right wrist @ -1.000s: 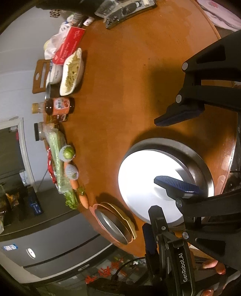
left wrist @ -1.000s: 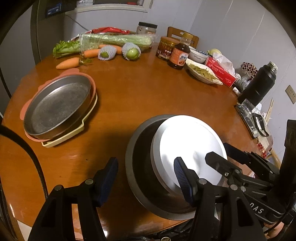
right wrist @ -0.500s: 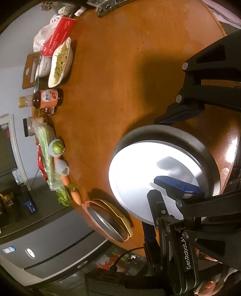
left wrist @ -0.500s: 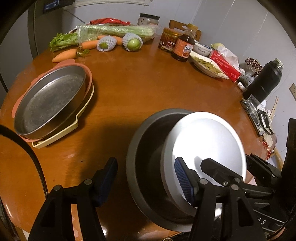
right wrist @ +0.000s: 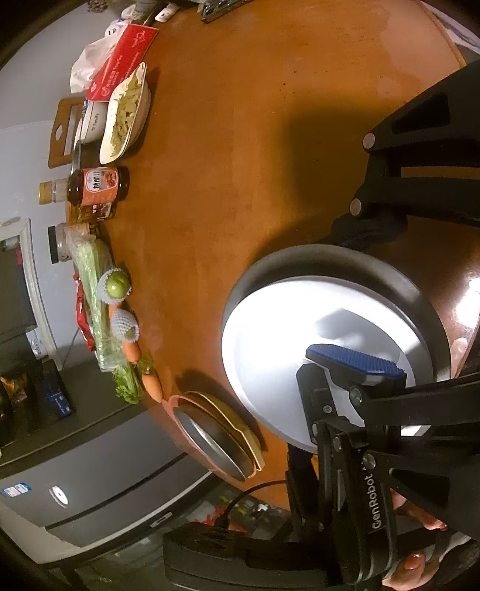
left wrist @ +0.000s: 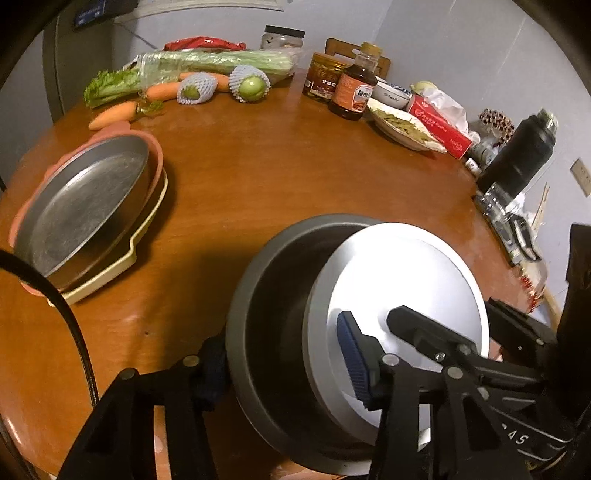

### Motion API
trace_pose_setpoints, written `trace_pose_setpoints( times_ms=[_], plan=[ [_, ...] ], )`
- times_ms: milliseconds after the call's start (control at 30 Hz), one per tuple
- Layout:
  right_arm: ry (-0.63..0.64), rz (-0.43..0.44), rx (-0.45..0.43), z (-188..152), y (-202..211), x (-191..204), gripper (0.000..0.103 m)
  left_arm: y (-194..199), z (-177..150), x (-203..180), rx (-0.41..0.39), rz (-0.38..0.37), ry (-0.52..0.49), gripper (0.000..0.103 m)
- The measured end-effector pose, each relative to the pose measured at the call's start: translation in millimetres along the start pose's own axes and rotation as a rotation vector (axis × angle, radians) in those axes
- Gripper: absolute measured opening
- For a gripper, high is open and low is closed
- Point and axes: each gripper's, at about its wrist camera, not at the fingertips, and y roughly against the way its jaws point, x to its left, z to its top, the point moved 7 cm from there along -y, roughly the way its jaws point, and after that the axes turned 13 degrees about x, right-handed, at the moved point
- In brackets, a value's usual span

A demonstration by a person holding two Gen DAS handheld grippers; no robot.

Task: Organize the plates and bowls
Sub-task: 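Grasp the rim of the steel bowl holding the plates with the left tool, then lift and carry the steel bowl stack with the left tool toward the grey tray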

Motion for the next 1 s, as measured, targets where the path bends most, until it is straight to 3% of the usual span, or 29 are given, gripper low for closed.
trace_pose_setpoints(
  times_ms=[1000],
  plan=[
    [0.013, -0.004, -0.009, 18, 0, -2, 0.043, 7, 15, 2, -0.018, 0.022, 0.002, 0.051]
  ],
)
